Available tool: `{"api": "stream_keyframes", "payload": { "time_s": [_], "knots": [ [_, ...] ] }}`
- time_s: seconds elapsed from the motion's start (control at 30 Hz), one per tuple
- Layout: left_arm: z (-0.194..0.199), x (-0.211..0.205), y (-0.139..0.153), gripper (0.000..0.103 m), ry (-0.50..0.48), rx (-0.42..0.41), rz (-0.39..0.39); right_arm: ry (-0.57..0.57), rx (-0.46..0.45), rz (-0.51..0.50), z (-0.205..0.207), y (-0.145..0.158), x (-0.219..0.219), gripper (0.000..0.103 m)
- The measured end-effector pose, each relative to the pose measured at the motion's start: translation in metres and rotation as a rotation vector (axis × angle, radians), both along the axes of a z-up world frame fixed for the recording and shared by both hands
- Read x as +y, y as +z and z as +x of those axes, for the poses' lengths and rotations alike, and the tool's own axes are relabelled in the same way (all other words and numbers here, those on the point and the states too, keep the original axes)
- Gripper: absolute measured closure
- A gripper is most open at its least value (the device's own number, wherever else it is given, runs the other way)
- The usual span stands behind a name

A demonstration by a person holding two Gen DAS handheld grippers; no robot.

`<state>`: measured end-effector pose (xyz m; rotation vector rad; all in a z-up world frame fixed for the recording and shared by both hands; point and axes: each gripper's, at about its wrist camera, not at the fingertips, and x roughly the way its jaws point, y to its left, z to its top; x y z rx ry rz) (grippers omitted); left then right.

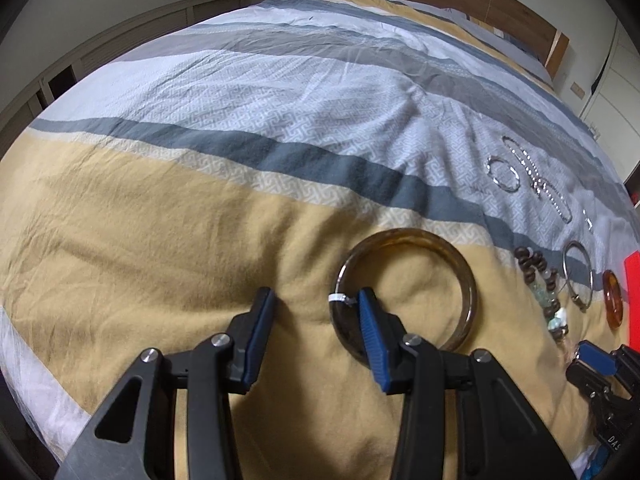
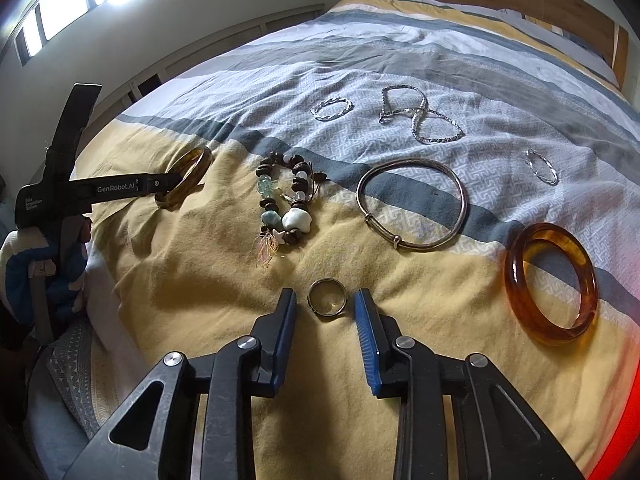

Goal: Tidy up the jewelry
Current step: 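Close the left tool on the dark brown bangle while the right tool grasps another silver ring, then carry the bangle with the left tool into the red box while the right tool carries the ring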

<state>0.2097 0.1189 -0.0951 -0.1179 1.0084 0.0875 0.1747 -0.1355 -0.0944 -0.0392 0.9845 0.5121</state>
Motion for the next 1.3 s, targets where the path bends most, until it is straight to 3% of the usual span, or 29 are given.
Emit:
{"api": "stream_keyframes", "payload": {
  "time_s": [0.1, 0.17, 0.23, 0.3, 0.63, 1.3],
  "knots": [
    [0.0, -0.005, -0.001, 0.064, -0.013, 0.003, 0.032, 0.0, -0.003, 0.002, 0.001, -0.002, 0.0, 0.081],
    [0.0, -0.008, 0.0, 0.073, -0.029, 0.001, 0.04, 0.002, -0.005, 0.003, 0.001, -0.003, 0.0, 0.082],
    [0.0, -0.014, 0.001, 0.091, -0.048, -0.002, 0.062, 0.007, -0.008, 0.002, 0.001, -0.003, 0.001, 0.082],
    [-0.002, -0.021, 0.003, 0.094, -0.064, -0.008, 0.093, 0.009, -0.01, 0.0, 0.0, -0.002, 0.001, 0.083],
    [-0.027, -0.012, 0.03, 0.095, -0.008, -0.035, 0.039, -0.007, -0.043, 0.027, -0.02, 0.024, -0.008, 0.083],
    [-0.115, -0.04, 0.12, 0.095, -0.053, -0.161, 0.069, -0.157, -0.205, 0.061, -0.122, 0.114, -0.086, 0.083]
  ]
}}
